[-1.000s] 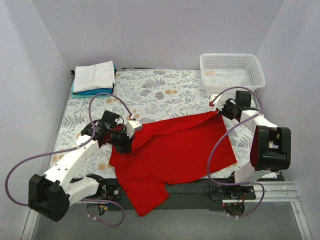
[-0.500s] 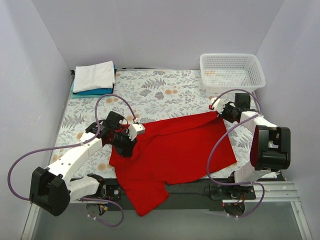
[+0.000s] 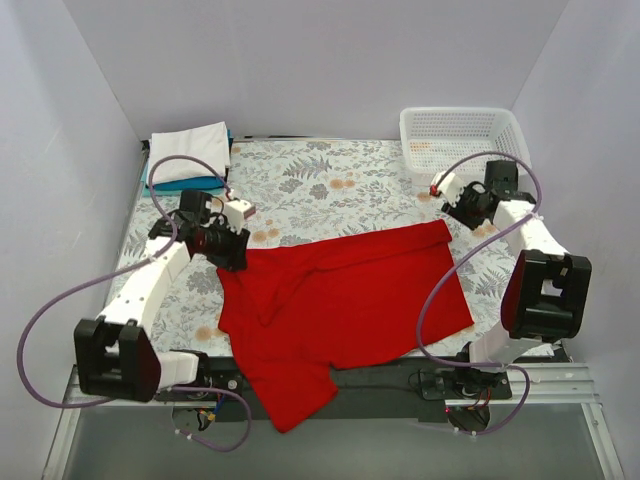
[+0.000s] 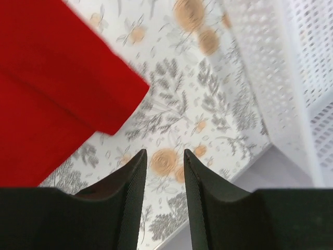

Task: Fold and stack the t-shirts
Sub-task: Fold the tshirt

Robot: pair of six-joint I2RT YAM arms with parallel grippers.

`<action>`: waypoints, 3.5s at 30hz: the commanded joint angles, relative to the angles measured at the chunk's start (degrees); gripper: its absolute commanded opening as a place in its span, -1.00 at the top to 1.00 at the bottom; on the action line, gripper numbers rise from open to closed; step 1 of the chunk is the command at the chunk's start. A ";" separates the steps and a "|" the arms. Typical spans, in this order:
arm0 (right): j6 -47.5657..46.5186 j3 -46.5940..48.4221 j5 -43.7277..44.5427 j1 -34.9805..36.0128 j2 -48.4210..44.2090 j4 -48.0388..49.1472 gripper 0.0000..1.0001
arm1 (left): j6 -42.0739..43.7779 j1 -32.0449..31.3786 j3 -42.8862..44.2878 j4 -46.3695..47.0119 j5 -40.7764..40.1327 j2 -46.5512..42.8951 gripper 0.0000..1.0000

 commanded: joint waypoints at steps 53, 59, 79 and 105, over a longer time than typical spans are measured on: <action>2.91 19.66 7.23 6.29 21.19 -11.63 0.10 | 4.93 -9.68 33.65 3.69 0.56 41.40 -0.02; 0.98 18.78 7.58 6.46 21.45 -11.90 0.06 | 8.01 -11.27 35.33 2.72 -1.03 44.66 -0.02; -2.89 17.64 10.12 7.69 22.33 -12.78 0.05 | 10.30 -15.14 37.17 0.96 0.38 47.74 0.27; -3.95 20.71 11.80 7.60 20.66 -12.86 0.97 | 11.88 -15.14 33.22 1.57 -1.64 42.29 1.00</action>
